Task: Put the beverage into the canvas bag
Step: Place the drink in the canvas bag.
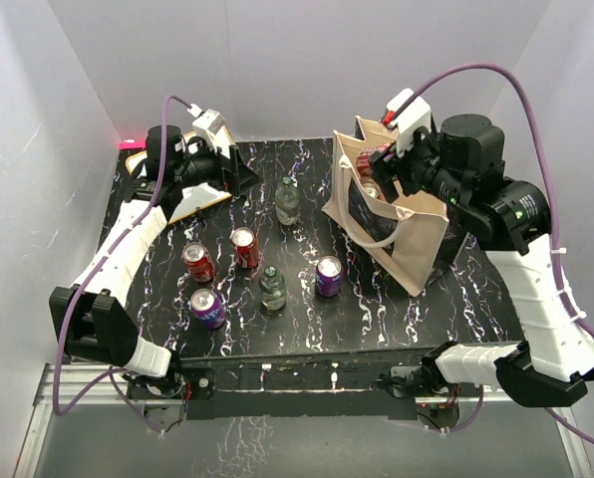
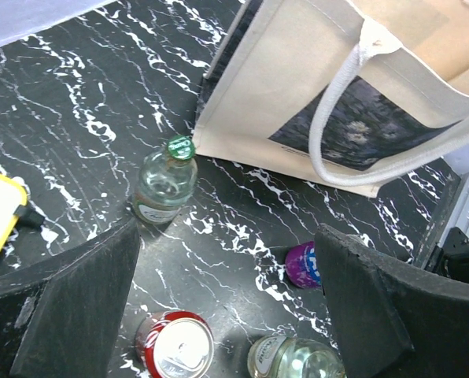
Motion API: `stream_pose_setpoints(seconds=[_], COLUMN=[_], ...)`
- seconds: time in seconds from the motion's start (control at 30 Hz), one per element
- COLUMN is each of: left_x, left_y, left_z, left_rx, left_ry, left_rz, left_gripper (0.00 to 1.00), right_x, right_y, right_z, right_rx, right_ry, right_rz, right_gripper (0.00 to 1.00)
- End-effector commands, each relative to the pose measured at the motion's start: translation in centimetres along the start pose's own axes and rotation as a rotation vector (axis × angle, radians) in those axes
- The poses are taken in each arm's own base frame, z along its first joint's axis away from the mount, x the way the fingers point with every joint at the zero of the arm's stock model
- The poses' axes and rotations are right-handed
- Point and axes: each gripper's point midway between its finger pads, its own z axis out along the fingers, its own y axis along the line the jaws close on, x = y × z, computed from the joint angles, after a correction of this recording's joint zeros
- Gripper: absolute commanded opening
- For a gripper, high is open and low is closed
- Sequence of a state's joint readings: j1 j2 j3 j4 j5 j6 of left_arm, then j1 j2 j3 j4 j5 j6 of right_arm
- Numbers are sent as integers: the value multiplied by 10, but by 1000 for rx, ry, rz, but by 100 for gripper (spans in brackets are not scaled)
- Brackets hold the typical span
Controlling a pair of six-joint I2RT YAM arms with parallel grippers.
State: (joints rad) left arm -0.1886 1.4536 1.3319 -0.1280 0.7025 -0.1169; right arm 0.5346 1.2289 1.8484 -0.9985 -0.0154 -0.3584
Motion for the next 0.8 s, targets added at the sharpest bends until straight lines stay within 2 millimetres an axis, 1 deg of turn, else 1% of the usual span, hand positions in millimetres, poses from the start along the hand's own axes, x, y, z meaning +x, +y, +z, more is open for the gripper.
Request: stream_pose_setpoints(seconds=[0.0,0.1,0.2,0.27,0.37,0.47,0.53,0.57,0.63,0.77], left_x=[-12,-11,-13,-15,-15,-11,-8,-3,0,-13], left_y=[-27,-39,-53,-59,-63,-61,-59,-60,-62,-72], left_z=[-2,1,3,5,9,15,23,30,41,62], left_rx=[52,74,89,84,65,26,12,12,18,78], left_ry=[-31,-26,-18,-13,10,57,95,126,175,193], left_rz=[28,34,58,64,49,-11,-75,-119,-161,-179], left_gripper=[89,89,89,89,89,89,89,88,86,85], right_x=[-33,-11,12,23,36,46,54,59,68,77], right_y=[-69,-85,-93,-99,-102,-98,-96,-95,-93,-96], right_z=[-19,-11,0,4,11,16,21,25,31,47], right_rx=[284,321,330,347,343,319,312,307,297,292], right_ry=[-135,-91,-35,-5,31,52,69,83,104,125], right_rz=[117,144,160,164,163,149,141,136,129,98], right_gripper=[8,8,8,8,8,8,8,8,8,8])
